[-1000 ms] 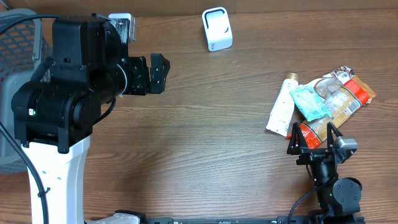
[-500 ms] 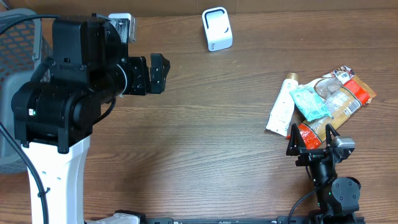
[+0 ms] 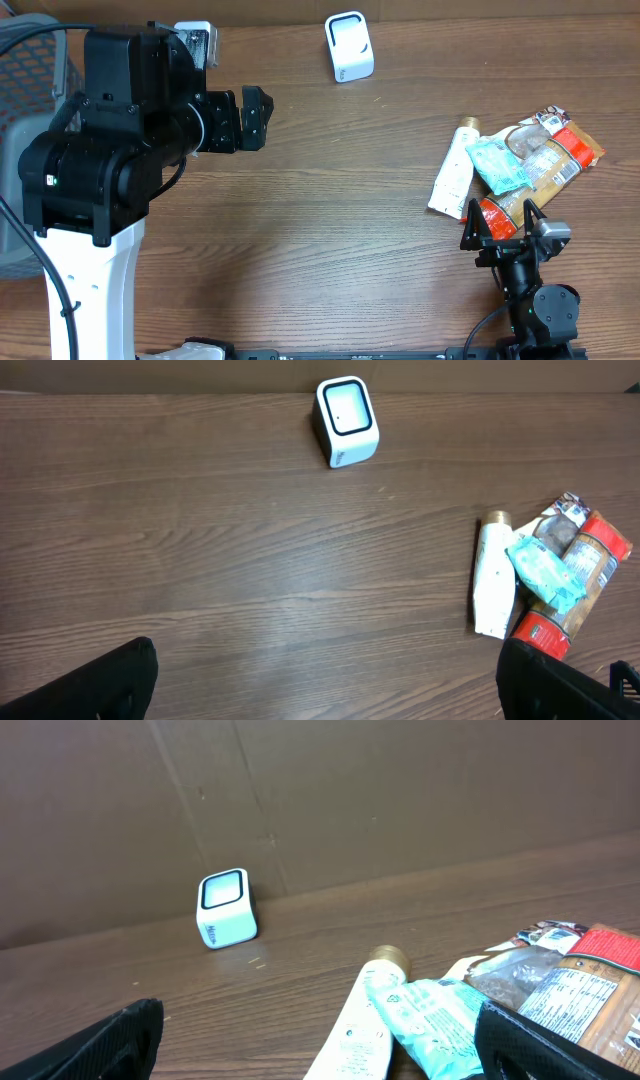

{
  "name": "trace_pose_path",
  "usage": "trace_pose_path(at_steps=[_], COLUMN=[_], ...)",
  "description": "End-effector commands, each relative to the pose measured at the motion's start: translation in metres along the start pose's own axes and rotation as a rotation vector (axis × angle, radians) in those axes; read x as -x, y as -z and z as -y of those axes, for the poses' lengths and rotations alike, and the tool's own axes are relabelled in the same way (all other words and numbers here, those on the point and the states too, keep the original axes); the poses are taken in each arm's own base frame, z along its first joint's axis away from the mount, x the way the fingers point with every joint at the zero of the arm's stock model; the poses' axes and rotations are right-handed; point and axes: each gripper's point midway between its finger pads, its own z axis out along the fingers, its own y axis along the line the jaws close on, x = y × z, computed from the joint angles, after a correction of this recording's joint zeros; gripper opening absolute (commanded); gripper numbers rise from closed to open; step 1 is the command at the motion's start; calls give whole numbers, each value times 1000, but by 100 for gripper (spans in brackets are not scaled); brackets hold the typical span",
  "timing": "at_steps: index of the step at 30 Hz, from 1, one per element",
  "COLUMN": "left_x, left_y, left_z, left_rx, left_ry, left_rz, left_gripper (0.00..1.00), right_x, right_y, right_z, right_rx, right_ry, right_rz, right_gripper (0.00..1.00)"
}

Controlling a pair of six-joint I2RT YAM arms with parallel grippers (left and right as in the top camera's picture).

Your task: Scan the item barcode

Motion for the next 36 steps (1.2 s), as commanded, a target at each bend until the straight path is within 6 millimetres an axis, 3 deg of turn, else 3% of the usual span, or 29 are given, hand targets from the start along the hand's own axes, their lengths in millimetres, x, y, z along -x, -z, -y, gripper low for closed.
trace_pose_path(at_steps=[1,12,20,23,29,36], left_x=[1,1,-9,-20,-62,-105], left_y=[0,1,28,23,4,-26], left_z=[1,1,-21,-27,-40,-64], left_rx=[-5,-2,89,69,22,66], left_ry=[-24,-24,-65,-87,-184,-209], left_rz=[4,5,97,155,298,541], left_gripper=[100,100,99,99,99,100], right_x=[-1,-1,-1,-1,-1,-1], right_y=[0,0,0,0,0,0], right_z=[1,1,1,1,1,1], right_rx=[-2,-2,-2,-2,-2,-2], right_ry=[11,11,11,11,11,11], right_rz=[8,8,8,8,8,8], right_gripper=[100,100,100,100,100,100])
